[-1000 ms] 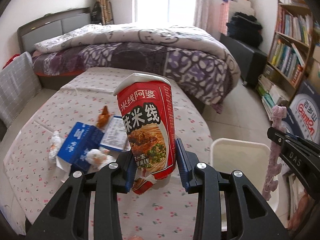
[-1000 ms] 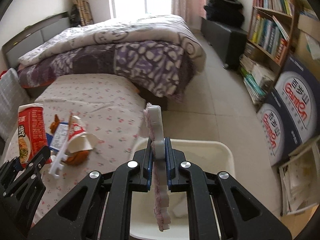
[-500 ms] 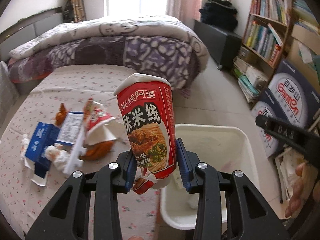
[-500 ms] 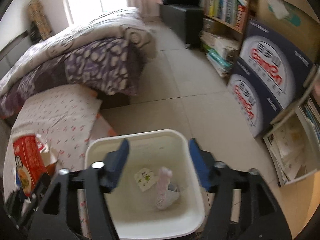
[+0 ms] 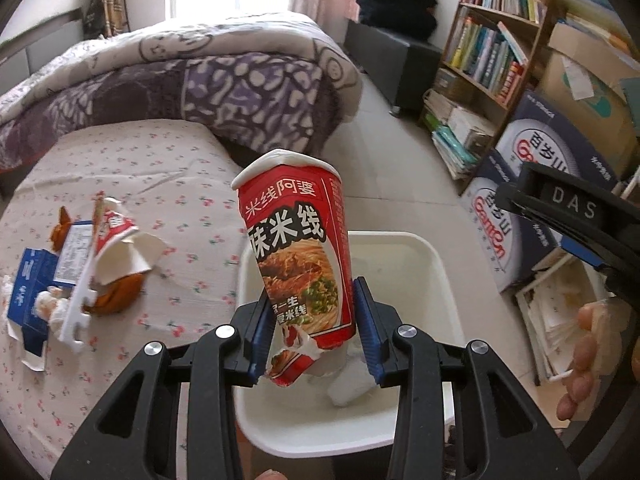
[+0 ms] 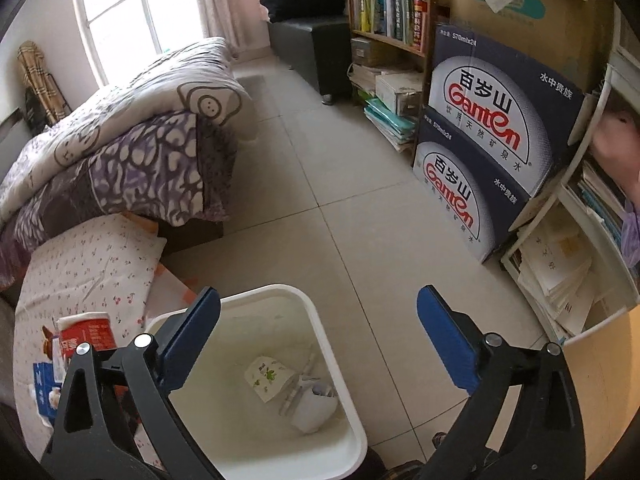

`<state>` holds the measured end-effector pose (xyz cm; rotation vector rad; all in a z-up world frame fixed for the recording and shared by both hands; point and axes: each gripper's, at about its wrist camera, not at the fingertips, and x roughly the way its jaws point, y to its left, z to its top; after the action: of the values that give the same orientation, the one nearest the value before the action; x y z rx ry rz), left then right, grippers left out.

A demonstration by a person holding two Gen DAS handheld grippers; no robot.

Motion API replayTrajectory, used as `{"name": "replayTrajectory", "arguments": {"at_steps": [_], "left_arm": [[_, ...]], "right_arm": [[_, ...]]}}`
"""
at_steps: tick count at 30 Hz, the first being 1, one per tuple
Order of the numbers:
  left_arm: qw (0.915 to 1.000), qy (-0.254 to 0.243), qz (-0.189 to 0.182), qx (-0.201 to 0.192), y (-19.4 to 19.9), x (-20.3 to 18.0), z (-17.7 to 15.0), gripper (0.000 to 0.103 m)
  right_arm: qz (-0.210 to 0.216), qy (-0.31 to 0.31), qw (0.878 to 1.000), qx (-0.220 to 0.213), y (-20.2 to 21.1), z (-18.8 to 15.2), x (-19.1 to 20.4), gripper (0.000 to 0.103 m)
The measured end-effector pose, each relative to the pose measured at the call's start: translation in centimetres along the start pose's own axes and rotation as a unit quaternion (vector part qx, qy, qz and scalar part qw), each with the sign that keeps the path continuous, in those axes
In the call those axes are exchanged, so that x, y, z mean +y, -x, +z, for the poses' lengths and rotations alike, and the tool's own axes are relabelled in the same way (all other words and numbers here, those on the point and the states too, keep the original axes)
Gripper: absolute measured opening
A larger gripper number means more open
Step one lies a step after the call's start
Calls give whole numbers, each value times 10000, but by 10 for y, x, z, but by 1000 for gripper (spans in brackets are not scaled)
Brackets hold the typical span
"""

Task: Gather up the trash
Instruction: 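Open both grippers to drop the noodle cup and strip into the bin, then grasp the clear plastic bottle with the left gripper while the right gripper grasps the red snack bag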

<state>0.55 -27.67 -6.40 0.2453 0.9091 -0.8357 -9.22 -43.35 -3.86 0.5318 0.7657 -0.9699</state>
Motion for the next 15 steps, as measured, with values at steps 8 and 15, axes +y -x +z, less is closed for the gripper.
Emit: {"name": "replayTrajectory", "arguments": {"at_steps": [8, 15], "left_arm": [[9998, 79, -122, 123, -3, 2, 3, 80], [9990, 160, 385, 134, 2, 33, 17, 80]], "right_arm": [[154, -62, 9994, 291, -16, 9, 6, 96], [183, 87, 9976, 655, -37, 6, 37, 96]]}}
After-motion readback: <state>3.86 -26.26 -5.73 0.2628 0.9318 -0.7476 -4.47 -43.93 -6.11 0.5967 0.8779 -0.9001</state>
